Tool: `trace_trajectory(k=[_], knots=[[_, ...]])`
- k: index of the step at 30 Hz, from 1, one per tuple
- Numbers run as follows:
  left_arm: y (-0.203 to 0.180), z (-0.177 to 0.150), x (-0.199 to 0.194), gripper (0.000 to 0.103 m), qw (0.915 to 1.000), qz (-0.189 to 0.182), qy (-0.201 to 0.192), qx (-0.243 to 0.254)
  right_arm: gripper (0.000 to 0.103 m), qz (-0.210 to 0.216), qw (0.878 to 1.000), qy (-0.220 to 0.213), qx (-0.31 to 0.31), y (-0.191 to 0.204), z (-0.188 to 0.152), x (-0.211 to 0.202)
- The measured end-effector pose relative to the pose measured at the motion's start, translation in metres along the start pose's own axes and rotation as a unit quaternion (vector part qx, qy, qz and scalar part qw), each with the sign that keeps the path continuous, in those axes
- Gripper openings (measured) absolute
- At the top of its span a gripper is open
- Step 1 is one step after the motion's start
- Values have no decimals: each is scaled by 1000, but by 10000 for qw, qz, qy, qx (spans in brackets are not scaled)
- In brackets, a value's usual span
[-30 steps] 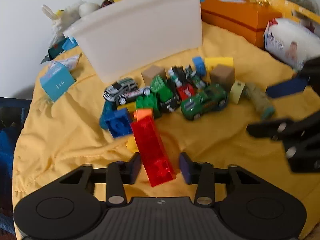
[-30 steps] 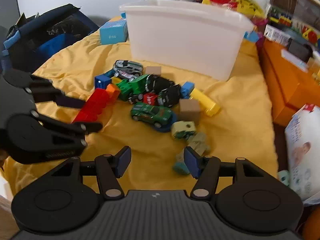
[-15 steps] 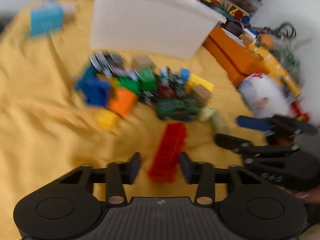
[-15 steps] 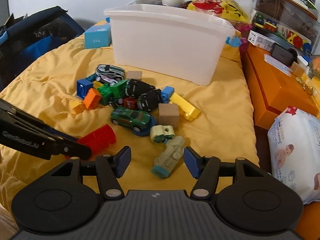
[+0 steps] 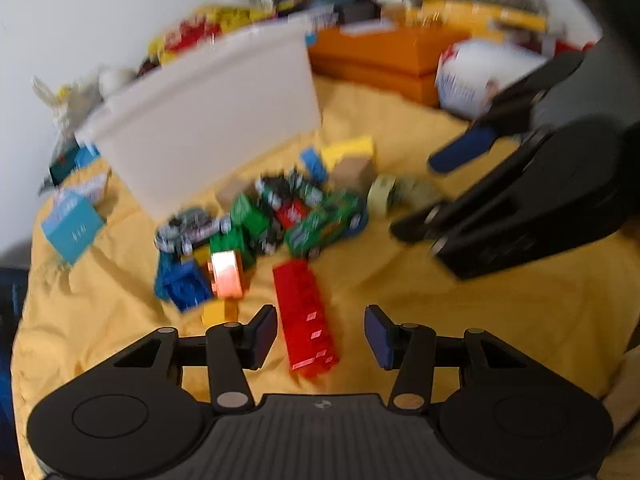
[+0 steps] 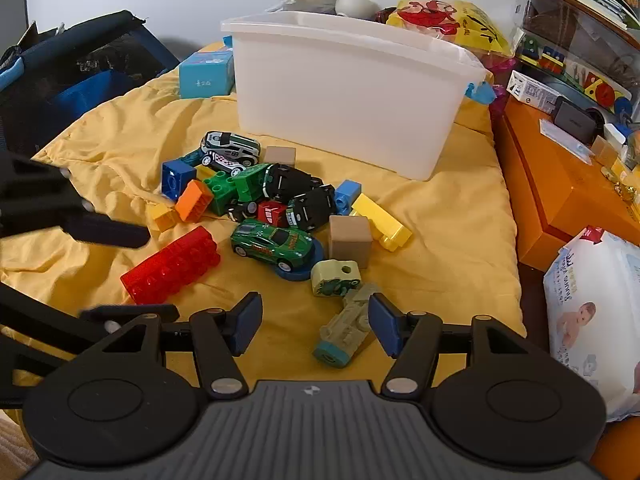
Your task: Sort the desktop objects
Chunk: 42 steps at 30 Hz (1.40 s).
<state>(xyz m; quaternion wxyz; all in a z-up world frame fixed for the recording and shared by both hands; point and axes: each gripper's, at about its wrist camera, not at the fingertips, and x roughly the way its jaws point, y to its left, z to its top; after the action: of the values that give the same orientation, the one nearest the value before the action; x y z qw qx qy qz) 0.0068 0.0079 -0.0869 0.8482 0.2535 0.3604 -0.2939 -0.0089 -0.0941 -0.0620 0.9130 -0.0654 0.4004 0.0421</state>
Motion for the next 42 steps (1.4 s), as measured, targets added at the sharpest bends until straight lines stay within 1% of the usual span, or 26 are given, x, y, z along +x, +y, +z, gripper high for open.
trace_trajectory(k=[1,2,6,8,9,10,11,12,13,15,16,17,18,19,20,21,22,23,24,25,28,31,34,37,39,42], knots=[[3,-3,3,43,10000,-12,51,-56,62,-4,10000,6,1,0,0,0],[6,-5,5,31,9999,6,73,-136,62,-9,10000,4,1,1,0,1],[22,-13,11,28,9990,64,183,-397,62,-13,10000,7,-30,5,4,3],[31,-16,7,27,9976,-153,184,-655,62,1,10000,3,-56,8,6,6],[41,-16,6,26,9933,-480,188,-1036,62,11,10000,4,-68,10,8,7],[52,-18,5,25,9847,-880,172,-1494,62,20,10000,0,-92,12,10,7],[63,-22,4,25,9705,-1303,169,-2020,62,18,9999,-16,-118,14,11,7],[75,-27,6,25,9506,-1753,239,-2550,62,19,9999,-37,-139,16,14,8],[82,-33,8,25,9335,-2052,291,-2927,62,25,9999,-43,-144,16,15,8],[88,-42,15,25,9139,-2315,451,-3303,63,41,9999,-40,-121,18,18,11],[91,-49,23,26,9020,-2455,652,-3491,63,59,9999,-27,-109,19,19,13],[95,-57,28,27,8881,-2567,643,-3758,63,81,9999,-4,-106,21,20,15],[100,-62,29,27,8788,-2616,613,-3943,63,101,9999,14,-111,23,21,17],[102,-63,27,27,8828,-2504,568,-3934,63,116,9999,19,-118,25,21,18],[100,-60,20,33,8994,-2238,469,-3726,63,123,9998,15,-133,26,22,19],[96,-55,12,39,9218,-1871,360,-3376,63,127,9998,8,-150,28,22,20],[90,-49,4,51,9448,-1486,246,-2911,63,134,9998,11,-162,29,23,21],[81,-44,-4,54,9628,-1166,102,-2437,63,146,9998,24,-167,30,24,23],[74,-40,-8,54,9732,-1027,-34,-2055,63,161,9997,32,-175,30,25,25],[68,-38,-12,54,9781,-1035,-116,-1800,62,177,9996,23,-197,31,27,26],[50,-33,-17,54,9847,-1123,-205,-1313,61,285,9988,-208,-326,32,39,22],[42,-32,-12,54,9923,-851,-100,-895,61,254,9976,-311,-556,32,52,24],[46,-33,-7,54,9916,-845,-3,-979,54,794,9949,-310,-537,35,67,28],[51,-36,-6,54,9903,-864,7,-1086,54,1348,9865,-369,-850,52,87,37],[51,-37,-8,54,9906,-847,15,-1079,51,1459,9817,-375,-1166,65,96,50],[52,-38,-7,54,9902,-840,49,-1116,44,1502,9787,-20,-1402,78,103,78]])
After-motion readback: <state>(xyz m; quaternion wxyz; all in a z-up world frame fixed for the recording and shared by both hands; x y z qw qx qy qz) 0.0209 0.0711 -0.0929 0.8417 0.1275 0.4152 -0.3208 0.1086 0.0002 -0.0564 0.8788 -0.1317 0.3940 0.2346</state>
